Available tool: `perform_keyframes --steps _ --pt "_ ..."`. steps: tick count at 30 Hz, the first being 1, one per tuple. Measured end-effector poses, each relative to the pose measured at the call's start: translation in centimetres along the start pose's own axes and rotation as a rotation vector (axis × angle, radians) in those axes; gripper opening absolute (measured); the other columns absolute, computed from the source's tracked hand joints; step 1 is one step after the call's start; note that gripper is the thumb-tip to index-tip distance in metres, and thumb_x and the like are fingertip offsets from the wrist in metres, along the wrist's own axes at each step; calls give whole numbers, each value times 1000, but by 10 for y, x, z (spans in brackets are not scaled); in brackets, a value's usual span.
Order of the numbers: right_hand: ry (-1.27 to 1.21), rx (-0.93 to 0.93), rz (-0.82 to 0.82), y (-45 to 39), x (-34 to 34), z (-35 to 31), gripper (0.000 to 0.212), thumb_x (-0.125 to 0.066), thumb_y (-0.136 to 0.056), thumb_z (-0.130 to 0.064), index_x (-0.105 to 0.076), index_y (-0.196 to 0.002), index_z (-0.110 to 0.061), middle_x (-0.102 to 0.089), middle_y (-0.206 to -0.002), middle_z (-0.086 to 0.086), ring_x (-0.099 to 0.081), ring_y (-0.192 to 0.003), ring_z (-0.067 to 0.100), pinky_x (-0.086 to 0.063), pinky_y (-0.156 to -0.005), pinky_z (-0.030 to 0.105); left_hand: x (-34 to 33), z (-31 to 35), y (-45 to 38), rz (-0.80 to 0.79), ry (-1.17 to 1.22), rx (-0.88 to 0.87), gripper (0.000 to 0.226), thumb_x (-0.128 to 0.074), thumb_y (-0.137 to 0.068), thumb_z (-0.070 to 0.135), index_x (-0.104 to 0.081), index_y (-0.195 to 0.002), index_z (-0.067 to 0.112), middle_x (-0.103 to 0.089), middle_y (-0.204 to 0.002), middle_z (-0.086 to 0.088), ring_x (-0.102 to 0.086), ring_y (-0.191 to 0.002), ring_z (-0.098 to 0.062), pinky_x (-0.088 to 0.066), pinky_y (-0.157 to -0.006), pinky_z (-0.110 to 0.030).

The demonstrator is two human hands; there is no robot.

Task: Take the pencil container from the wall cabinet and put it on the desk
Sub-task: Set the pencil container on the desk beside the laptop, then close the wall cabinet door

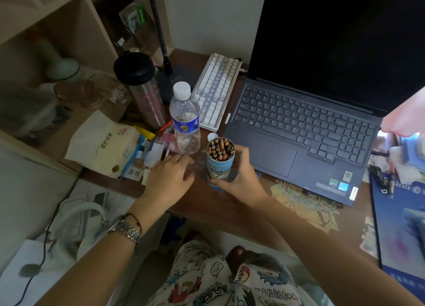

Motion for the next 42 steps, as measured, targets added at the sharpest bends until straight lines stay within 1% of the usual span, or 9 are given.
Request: perform_keyframes --steps 4,9,12,18,23,28,33,37,42 --pt "55 -18 -121 -2 6 -6 75 -85 -66 -22 -35 -122 -19 -51 -120 -8 -51 -110 2 -44 -90 11 8 -1 -4 -33 -16 -13 32 -61 -83 27 -59 -113 15 -68 -105 -4 -62 -94 -23 -50 -76 -36" --pt "463 -18 -343 -15 42 -16 51 -77 -73 -28 -49 -115 -24 -64 -112 -3 -60 -101 15 -52 -89 39 45 -1 -19 -41 -67 -12 25 -59 -84 32 -58 -105 19 -66 -99 -1 -60 -87 -20 -47 -67 -33" --pt "872 -33 -355 -26 80 -40 33 -62 -82 -26 -55 -114 -28 -63 -118 -2 -59 -109 24 -47 -83 39 78 8 -26 -1 -95 -33 24 -57 -84 35 -58 -104 21 -66 -96 1 -59 -82 -18 -46 -62 -32" --pt "1121 60 -106 -40 148 -135 29 -57 -88 -28 -56 -115 -19 -60 -120 5 -56 -112 27 -44 -91 38 145 37 -34 109 -166 -98 26 -62 -83 35 -59 -106 23 -66 -89 3 -60 -75 -14 -48 -64 -25" --pt "1128 196 105 -42 200 -223 33 -60 -86 -29 -54 -118 -22 -59 -115 1 -56 -107 23 -42 -87 33 209 62 -53 208 -301 -170 38 -83 -59 37 -67 -91 25 -68 -72 8 -63 -61 -10 -48 -51 -24" --pt "1160 288 299 -38 250 -302 29 -63 -84 -32 -58 -111 -23 -63 -114 -2 -59 -106 22 -48 -86 33 282 104 -74 343 -379 -265 35 -59 -77 49 -59 -109 34 -67 -96 14 -62 -88 -7 -46 -70 -26" --pt "1168 325 505 -28 293 -358 23 -64 -80 -29 -63 -103 -25 -65 -105 -5 -63 -98 21 -49 -78 31 343 148 -87 455 -335 -388 40 -52 -83 50 -57 -118 32 -65 -112 12 -59 -101 -12 -43 -79 -28" --pt "1178 303 556 -19 316 -389 21 -63 -82 -27 -62 -102 -25 -65 -103 -5 -63 -94 20 -51 -78 34 381 177 -99 525 -322 -438 43 -44 -89 49 -44 -129 33 -54 -128 11 -50 -116 -12 -38 -91 -28" --pt "1193 332 678 -3 339 -425 14 -65 -82 -27 -65 -95 -25 -67 -99 -7 -64 -88 17 -45 -69 26 425 214 -107 624 -344 -487 43 -42 -89 49 -44 -129 32 -53 -130 11 -48 -119 -13 -37 -87 -28"
Point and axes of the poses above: each hand's wrist, its own y-axis away from the middle knuckle, its own x-axis out of the back of the hand, z = x × y, the point moved 7 cm from there along -y, towards the middle knuckle
